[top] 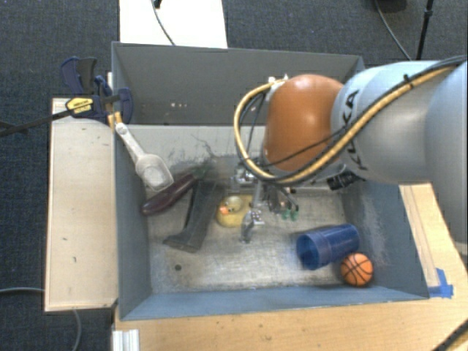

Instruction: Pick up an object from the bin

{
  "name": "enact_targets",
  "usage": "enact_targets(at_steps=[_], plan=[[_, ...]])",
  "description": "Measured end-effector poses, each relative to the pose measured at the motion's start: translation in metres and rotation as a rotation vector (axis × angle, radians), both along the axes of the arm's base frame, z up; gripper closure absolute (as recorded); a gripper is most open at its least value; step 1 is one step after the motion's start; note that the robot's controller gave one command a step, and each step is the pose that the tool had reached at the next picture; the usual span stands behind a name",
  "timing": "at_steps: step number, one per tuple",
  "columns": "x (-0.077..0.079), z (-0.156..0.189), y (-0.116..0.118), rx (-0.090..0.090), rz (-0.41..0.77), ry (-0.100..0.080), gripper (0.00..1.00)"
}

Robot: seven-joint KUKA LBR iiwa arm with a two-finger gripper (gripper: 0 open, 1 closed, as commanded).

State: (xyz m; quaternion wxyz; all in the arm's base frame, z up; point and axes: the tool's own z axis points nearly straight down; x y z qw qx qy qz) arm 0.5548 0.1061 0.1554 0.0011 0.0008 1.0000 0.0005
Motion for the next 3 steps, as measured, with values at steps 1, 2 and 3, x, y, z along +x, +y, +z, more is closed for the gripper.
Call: enact_targets(at_steps=[1,2,3], plan=[[0.034,-0.075,-0.005,0.003,0.054,-0.004,1.00],[0.034,-0.075,-0.005,0.003,0.053,-0.003,1.00],[0.032,0.120,-0.005,-0.001,0.054,0.002,1.00]])
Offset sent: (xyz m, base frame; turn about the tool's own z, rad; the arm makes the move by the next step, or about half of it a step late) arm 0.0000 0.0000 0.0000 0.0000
